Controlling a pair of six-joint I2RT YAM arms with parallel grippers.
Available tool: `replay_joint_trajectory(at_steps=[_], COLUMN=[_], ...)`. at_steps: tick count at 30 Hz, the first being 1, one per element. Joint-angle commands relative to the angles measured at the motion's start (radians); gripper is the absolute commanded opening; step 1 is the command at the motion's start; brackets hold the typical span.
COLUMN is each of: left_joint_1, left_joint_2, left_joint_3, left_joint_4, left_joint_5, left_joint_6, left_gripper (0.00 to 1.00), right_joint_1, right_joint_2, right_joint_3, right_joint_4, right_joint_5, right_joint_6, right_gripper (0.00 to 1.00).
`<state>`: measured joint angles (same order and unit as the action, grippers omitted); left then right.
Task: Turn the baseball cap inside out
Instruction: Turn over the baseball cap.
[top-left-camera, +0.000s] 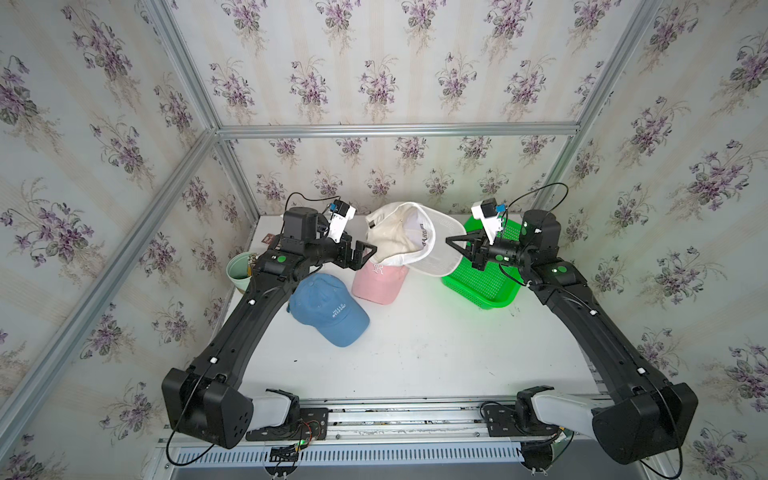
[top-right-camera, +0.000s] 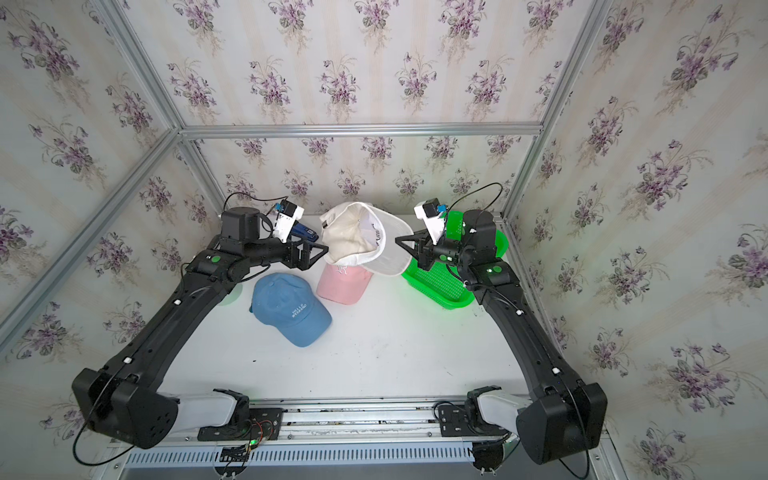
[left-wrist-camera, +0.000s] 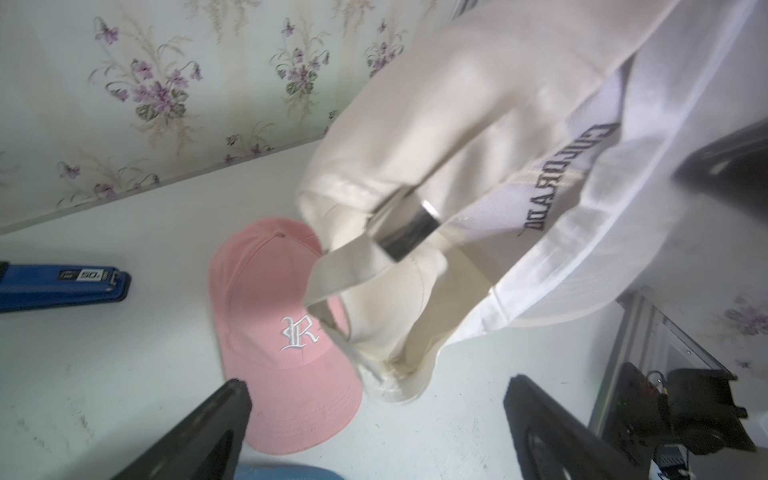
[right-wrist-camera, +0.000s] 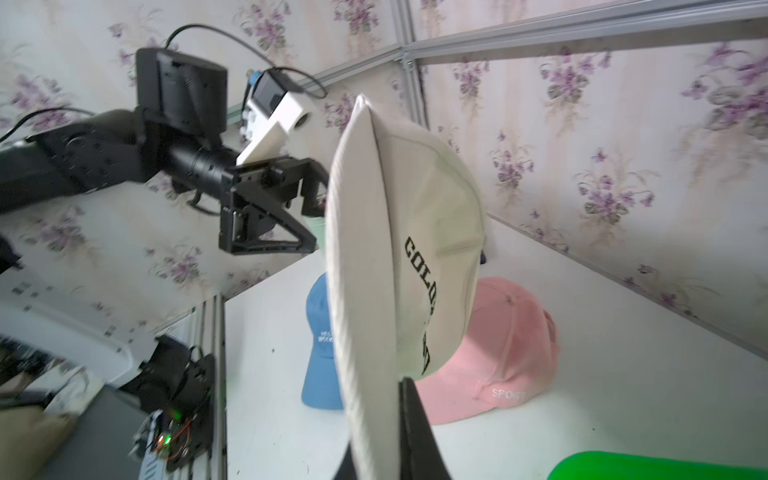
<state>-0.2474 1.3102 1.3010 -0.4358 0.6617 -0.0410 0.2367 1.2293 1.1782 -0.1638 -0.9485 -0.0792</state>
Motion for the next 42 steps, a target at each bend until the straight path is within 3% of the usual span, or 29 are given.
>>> replay_joint_trajectory(at_steps=[1, 5, 8, 15, 22, 29, 32, 35, 38, 39, 42], left_joint_1=[0.002, 0.001, 0.002, 0.005, 0.015, 0.023, 0.023, 0.024, 0.023, 0.023, 0.023], left_joint_2=[-0.043, -0.123, -0.174, -0.17, -0.161, -0.155, -0.151, -0.148, -0.14, -0.136, -0.115], left_joint_3=[-0.017, -0.068, -0.109, -0.152, -0.132, -0.118, -0.124, -0.124, -0.113, -0.106, -0.094], left_joint_4=[-0.022, -0.001, 0.008, 0.046, 0.017, -0.009, -0.016, -0.029, -0.04, -0.052, -0.09], left_joint_5=[0.142, 0.192, 0.18, 0.274, 0.349, 0.507, 0.547, 0.549, 0.584, 0.588, 0.59], left_joint_6=[0.119, 0.137, 0.137, 0.159, 0.227, 0.274, 0.278, 0.288, 0.296, 0.301, 0.319], left_gripper=[0.99, 0.99, 0.99, 0.99, 0.99, 1.0, 0.95, 0.89, 0.67, 0.57, 0.45], right_joint_1=[-0.019, -0.073, -0.128, -0.172, -0.181, -0.183, -0.183, -0.183, -0.184, -0.186, -0.194], right_joint_2=[0.01, 0.044, 0.069, 0.068, 0.046, 0.035, 0.007, -0.022, 0.007, 0.03, 0.1], right_joint_3=[0.043, 0.104, 0.128, 0.13, 0.12, 0.099, 0.021, -0.114, -0.197, -0.2, -0.195], right_joint_4=[-0.113, -0.198, -0.211, -0.212, -0.22, -0.154, 0.104, 0.609, 1.125, 1.23, 1.488], right_joint_5=[-0.196, -0.249, -0.358, -0.495, -0.541, -0.58, -0.597, -0.617, -0.621, -0.619, -0.603], right_joint_6=[-0.179, -0.27, -0.297, -0.334, -0.345, -0.296, -0.092, 0.295, 0.71, 0.815, 1.051], right_gripper=[0.0, 0.0, 0.0, 0.0, 0.0, 0.0, 0.0, 0.0, 0.0, 0.0, 0.0])
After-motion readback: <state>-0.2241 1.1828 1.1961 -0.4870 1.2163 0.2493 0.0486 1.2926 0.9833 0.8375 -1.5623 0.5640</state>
